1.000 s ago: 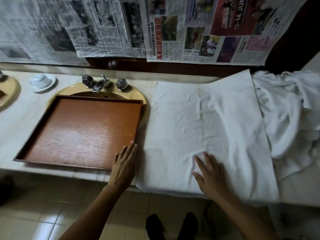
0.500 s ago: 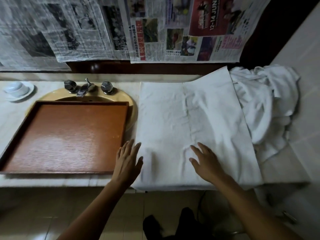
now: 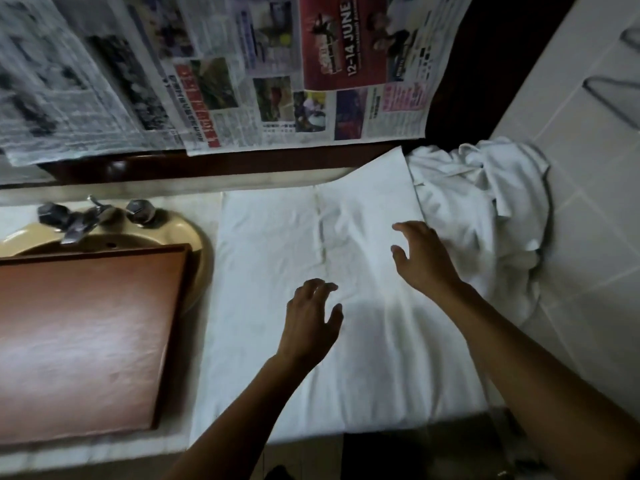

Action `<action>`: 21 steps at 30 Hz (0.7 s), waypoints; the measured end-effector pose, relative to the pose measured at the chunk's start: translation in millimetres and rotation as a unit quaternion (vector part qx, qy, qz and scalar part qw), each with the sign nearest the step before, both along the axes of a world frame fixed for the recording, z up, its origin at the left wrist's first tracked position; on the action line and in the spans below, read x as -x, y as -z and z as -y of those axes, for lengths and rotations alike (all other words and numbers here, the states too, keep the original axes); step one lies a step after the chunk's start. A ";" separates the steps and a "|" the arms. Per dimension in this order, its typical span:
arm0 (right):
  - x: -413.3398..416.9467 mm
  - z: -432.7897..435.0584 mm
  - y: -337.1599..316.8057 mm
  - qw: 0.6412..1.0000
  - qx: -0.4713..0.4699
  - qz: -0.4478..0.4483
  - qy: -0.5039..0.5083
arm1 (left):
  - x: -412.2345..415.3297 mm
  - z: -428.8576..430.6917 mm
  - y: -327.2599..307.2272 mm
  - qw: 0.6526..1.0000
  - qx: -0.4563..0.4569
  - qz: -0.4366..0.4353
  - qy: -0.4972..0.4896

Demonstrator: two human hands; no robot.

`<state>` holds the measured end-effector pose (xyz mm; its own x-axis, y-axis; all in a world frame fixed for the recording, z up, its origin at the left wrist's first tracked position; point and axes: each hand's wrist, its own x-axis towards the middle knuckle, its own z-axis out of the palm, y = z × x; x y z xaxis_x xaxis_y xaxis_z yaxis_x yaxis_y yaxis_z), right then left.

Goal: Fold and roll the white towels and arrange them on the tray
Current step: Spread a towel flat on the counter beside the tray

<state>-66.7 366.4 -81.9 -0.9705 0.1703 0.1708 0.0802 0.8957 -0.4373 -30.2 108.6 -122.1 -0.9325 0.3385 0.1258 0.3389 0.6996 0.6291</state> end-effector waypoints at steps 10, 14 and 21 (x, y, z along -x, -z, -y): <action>152.9 -76.7 -23.8 0.998 -0.041 0.051 0.000 | 33.6 -152.9 -12.5 0.956 -0.222 0.165 -0.100; 206.1 -87.7 -22.8 0.994 -0.032 0.082 0.064 | 31.1 -197.3 -14.3 0.929 -0.265 0.230 -0.119; 255.8 -106.8 -9.2 0.984 0.082 0.113 0.112 | 44.3 -229.9 -3.3 0.926 -0.197 0.285 -0.152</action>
<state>-322.6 473.3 -72.7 -0.9156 0.3912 -0.0925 0.3789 0.7631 -0.5235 -74.5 338.5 -118.8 -0.9302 0.0822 -0.3577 -0.3013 0.3856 0.8721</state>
